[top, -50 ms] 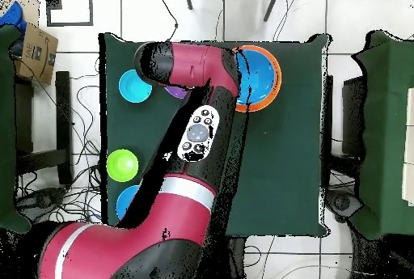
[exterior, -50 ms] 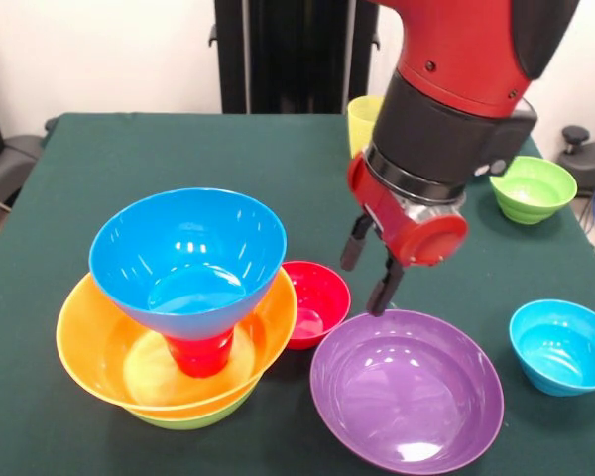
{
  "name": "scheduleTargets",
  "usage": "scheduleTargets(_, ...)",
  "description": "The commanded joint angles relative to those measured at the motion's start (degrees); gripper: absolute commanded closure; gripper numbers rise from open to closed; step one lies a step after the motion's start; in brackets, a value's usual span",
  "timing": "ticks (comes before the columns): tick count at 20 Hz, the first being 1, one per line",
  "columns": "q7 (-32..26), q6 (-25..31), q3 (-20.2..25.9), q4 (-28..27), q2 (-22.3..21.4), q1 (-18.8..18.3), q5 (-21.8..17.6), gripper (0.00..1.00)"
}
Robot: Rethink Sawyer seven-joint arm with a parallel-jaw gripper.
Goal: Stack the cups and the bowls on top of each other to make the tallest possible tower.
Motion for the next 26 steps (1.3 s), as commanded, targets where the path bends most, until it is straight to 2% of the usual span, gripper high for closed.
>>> scheduleTargets(1, 16.65, -1.71, 2.91, -0.75, 1.37, 1.97, 5.17, 0.0)
scheduleTargets(7, 15.34, -0.84, 1.93, -0.81, 1.2, 2.53, 7.98, 0.0)
scheduleTargets(15, 14.33, -2.65, 0.03, -2.03, 3.89, 2.48, 10.27, 0.0)
scheduleTargets(26, 11.93, -10.84, -0.47, 3.72, 3.71, 2.45, 11.2, 0.0)
